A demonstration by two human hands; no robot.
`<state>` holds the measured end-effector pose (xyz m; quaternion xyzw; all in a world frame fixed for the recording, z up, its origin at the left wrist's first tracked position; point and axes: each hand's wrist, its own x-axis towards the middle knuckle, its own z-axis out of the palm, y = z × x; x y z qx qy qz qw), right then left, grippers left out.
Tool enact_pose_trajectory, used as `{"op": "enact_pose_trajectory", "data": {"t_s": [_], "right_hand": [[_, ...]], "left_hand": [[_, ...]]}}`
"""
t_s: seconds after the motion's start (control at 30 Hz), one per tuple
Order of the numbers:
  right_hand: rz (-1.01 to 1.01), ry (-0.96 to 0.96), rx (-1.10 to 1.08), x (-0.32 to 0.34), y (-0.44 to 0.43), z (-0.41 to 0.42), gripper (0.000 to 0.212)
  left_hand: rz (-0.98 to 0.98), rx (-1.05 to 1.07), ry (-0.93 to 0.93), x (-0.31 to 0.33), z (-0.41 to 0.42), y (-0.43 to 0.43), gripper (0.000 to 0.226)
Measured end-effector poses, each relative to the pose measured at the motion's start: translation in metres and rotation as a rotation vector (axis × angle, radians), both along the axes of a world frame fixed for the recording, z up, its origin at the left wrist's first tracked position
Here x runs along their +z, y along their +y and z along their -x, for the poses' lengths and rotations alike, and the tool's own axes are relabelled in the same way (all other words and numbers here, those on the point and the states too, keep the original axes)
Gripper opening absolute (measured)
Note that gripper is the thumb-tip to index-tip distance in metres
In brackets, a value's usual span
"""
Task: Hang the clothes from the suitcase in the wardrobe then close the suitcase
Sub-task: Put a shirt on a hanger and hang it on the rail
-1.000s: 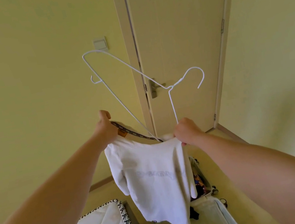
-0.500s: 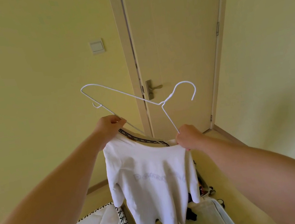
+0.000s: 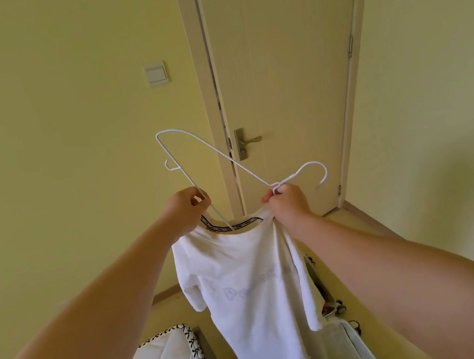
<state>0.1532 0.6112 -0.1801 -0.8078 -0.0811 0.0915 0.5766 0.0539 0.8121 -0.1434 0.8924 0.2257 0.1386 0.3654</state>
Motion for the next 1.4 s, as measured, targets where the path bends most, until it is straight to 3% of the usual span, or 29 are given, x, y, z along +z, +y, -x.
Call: {"op": "enact_pose_trajectory", "data": {"t_s": [0.07, 0.17, 0.37, 0.53, 0.67, 0.8, 1.13, 1.27, 1.4], "right_hand": [[0.030, -0.018, 0.048, 0.004, 0.001, -0.001, 0.026], [0.122, -0.084, 0.141, 0.013, -0.004, -0.003, 0.024], [0.066, -0.039, 0.192, 0.028, -0.014, -0.008, 0.041], [0.284, -0.148, 0.242, 0.025, -0.021, -0.013, 0.061], [0.388, -0.226, 0.242, 0.024, -0.018, -0.017, 0.060], [0.438, -0.226, 0.274, 0.025, -0.011, -0.023, 0.045], [0.458, -0.222, 0.279, 0.024, -0.008, -0.043, 0.063], [0.600, -0.272, 0.294, 0.022, -0.002, -0.042, 0.061], [0.666, -0.416, 0.304, 0.033, 0.023, -0.033, 0.064]], "left_hand": [[0.018, -0.014, 0.027, 0.001, 0.002, 0.005, 0.007], [-0.018, -0.049, 0.116, 0.004, 0.005, 0.015, 0.029], [-0.176, 0.063, 0.221, 0.005, 0.005, 0.033, 0.042], [-0.215, 0.138, 0.219, 0.005, 0.005, 0.050, 0.038], [-0.270, 0.146, 0.204, 0.008, 0.006, 0.060, 0.058], [-0.241, 0.214, 0.153, 0.008, 0.000, 0.060, 0.053], [-0.119, 0.354, 0.051, 0.014, -0.002, 0.079, 0.052], [-0.199, 0.346, 0.084, 0.017, -0.008, 0.071, 0.058], [-0.325, 0.233, 0.115, 0.014, -0.021, 0.031, 0.049]]}}
